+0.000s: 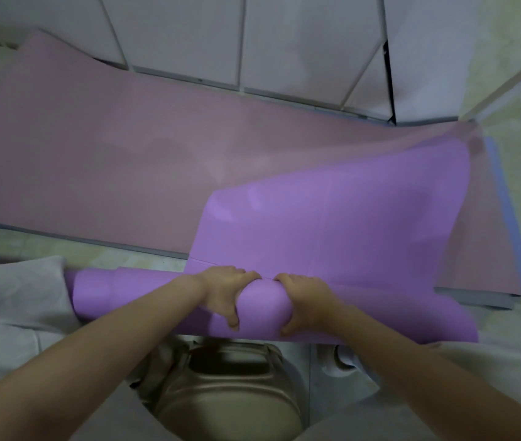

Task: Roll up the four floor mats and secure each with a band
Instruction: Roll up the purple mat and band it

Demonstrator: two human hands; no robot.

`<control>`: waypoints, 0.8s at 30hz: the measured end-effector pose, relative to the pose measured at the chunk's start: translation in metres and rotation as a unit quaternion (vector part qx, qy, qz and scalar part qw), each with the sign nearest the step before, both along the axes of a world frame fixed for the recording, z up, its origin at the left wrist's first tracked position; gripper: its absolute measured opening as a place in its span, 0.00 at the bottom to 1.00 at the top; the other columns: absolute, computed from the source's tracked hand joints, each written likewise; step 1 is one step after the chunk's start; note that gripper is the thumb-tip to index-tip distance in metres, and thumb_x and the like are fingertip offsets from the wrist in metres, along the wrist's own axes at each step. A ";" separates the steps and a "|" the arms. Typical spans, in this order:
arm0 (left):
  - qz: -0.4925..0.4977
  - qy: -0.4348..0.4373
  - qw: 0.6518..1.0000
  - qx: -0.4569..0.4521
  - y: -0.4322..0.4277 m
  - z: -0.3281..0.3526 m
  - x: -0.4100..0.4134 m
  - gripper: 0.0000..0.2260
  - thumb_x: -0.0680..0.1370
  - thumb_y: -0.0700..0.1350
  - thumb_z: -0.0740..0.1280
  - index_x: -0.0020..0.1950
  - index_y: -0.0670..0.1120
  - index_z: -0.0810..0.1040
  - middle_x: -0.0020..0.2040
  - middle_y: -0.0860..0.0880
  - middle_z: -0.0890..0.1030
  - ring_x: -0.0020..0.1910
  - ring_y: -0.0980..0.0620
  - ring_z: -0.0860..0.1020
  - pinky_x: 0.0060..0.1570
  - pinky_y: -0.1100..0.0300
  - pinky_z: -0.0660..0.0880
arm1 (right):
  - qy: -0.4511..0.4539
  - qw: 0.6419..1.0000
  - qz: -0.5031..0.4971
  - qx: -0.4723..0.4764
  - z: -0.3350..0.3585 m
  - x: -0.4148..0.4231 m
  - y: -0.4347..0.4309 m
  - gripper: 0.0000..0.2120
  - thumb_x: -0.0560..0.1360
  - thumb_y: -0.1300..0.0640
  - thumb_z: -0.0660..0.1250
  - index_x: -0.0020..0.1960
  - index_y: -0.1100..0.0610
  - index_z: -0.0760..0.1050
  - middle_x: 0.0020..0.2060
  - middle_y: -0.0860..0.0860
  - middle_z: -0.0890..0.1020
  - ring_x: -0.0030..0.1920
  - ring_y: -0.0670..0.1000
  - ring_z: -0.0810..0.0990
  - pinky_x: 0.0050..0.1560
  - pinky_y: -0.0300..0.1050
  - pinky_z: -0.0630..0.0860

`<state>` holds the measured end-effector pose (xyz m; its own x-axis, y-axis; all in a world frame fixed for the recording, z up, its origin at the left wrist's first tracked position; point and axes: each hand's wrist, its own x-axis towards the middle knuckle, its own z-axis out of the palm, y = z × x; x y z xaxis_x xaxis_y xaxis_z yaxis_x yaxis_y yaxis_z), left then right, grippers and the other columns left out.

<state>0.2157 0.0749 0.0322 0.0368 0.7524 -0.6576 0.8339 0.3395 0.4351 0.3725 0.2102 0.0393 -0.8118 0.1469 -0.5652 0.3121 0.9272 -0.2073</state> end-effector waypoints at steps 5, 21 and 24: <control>-0.004 0.036 0.999 0.030 -0.012 0.001 0.009 0.43 0.67 0.55 0.75 0.76 0.50 0.54 0.67 0.45 0.68 0.64 0.44 0.68 0.62 0.52 0.66 | -0.095 0.995 0.003 -0.032 0.003 -0.017 0.002 0.40 0.62 0.44 0.77 0.67 0.54 0.61 0.57 0.53 0.78 0.56 0.57 0.77 0.50 0.46 0.70; -0.053 0.278 0.957 0.067 -0.034 0.006 0.063 0.60 0.56 0.61 0.77 0.77 0.42 0.48 0.68 0.34 0.70 0.65 0.33 0.70 0.58 0.24 0.57 | -0.184 0.977 -0.034 -0.102 0.009 -0.038 0.029 0.41 0.62 0.43 0.77 0.68 0.50 0.63 0.63 0.51 0.74 0.60 0.54 0.73 0.55 0.43 0.67; -0.056 0.274 0.959 0.055 -0.032 0.005 0.064 0.60 0.58 0.62 0.77 0.76 0.41 0.46 0.69 0.34 0.69 0.65 0.33 0.70 0.59 0.25 0.58 | -0.189 0.975 -0.037 -0.112 0.009 -0.039 0.034 0.40 0.62 0.43 0.77 0.68 0.50 0.64 0.63 0.49 0.73 0.60 0.52 0.73 0.55 0.42 0.68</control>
<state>0.2795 0.0429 0.0374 -0.2070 0.8299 -0.5181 0.9760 0.2121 -0.0501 0.3332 0.2440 0.0483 -0.5309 0.0354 -0.8467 0.4702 0.8435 -0.2596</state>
